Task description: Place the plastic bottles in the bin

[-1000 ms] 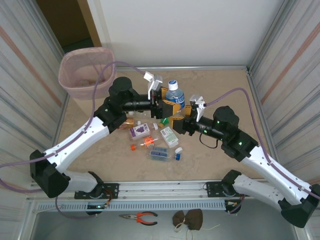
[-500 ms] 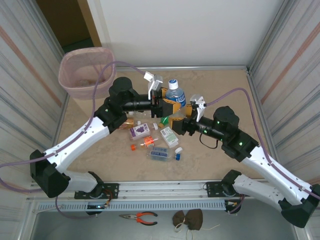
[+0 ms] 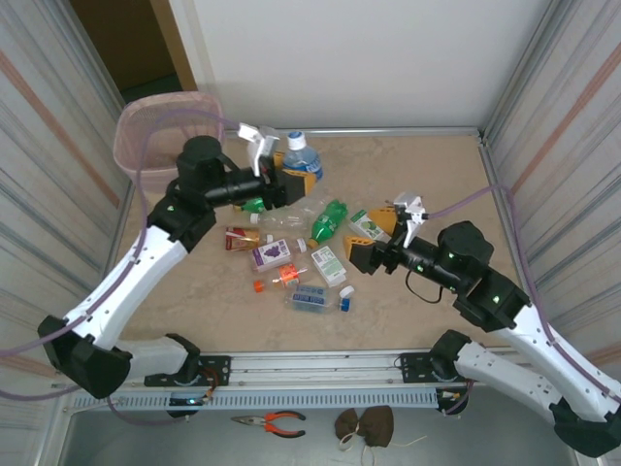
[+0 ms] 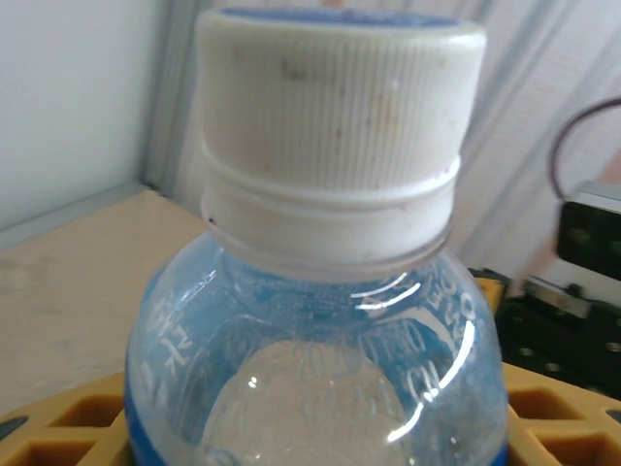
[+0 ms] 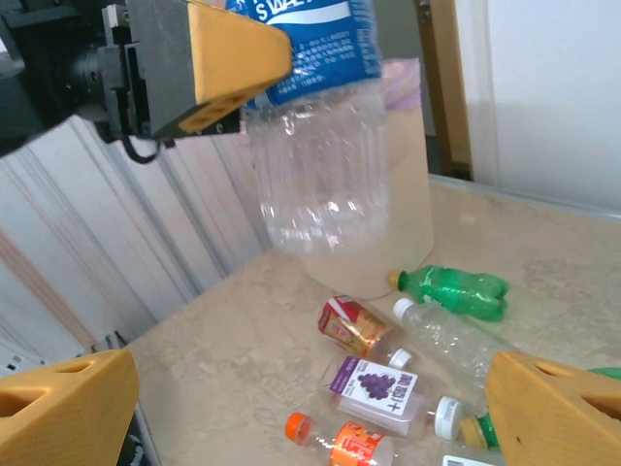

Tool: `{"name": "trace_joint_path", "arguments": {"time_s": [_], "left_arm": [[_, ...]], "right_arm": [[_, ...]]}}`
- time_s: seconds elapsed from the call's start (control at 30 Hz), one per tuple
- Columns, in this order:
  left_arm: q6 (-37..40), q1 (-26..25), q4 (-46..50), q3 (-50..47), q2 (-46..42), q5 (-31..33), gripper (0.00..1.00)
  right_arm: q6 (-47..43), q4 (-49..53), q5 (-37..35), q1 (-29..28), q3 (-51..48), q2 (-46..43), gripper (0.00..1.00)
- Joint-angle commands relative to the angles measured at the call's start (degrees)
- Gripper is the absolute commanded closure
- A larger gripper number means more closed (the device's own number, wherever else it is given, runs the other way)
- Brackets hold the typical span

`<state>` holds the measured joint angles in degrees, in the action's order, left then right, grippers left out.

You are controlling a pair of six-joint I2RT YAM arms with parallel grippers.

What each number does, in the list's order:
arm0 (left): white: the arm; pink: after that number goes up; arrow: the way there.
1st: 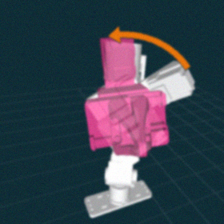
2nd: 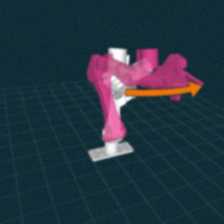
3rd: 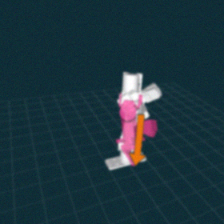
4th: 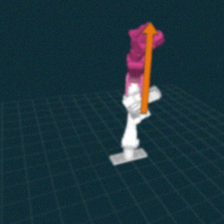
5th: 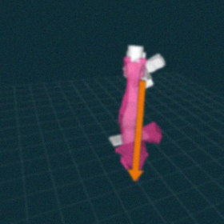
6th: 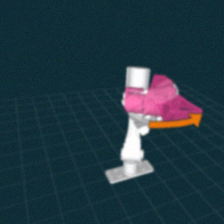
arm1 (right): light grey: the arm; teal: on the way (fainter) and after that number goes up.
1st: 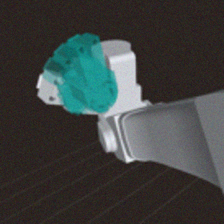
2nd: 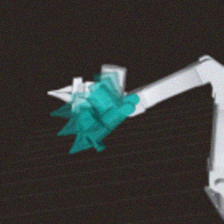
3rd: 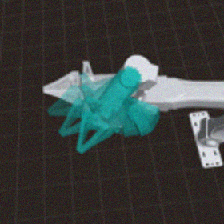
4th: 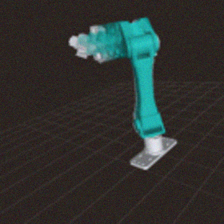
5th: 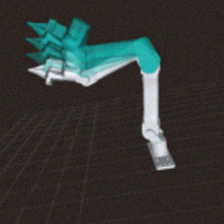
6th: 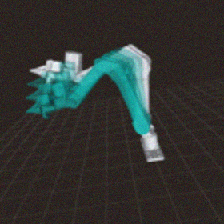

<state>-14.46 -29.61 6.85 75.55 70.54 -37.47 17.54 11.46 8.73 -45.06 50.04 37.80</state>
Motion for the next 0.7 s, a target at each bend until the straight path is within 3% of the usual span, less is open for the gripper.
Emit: {"name": "trace_joint_path", "arguments": {"time_s": [0.0, 0.13, 0.37, 0.57, 0.67], "left_arm": [[5.8, 4.7, 10.9, 5.7, -2.7, 3.5, 0.41], [10.1, 12.5, 22.3, 12.3, -1.4, 7.5, 0.41], [13.6, 27.6, 32.6, 22.3, 4.6, 6.9, 0.40], [18.3, 33.9, 41.7, 34.0, 13.7, 9.9, 0.40], [19.0, 35.3, 43.3, 38.4, 18.4, 8.4, 0.40]], "right_arm": [[-1.2, 3.1, -3.6, -0.5, 2.0, -2.0, 0.08], [-2.3, 4.6, -5.3, -0.5, 2.2, -3.1, 0.08], [-3.0, 6.9, -6.4, -0.5, 2.6, -4.1, 0.08], [-2.9, 7.1, -6.4, -0.4, 2.3, -4.7, 0.08], [-2.5, 7.1, -6.4, -0.4, 1.9, -4.8, 0.08]]}}
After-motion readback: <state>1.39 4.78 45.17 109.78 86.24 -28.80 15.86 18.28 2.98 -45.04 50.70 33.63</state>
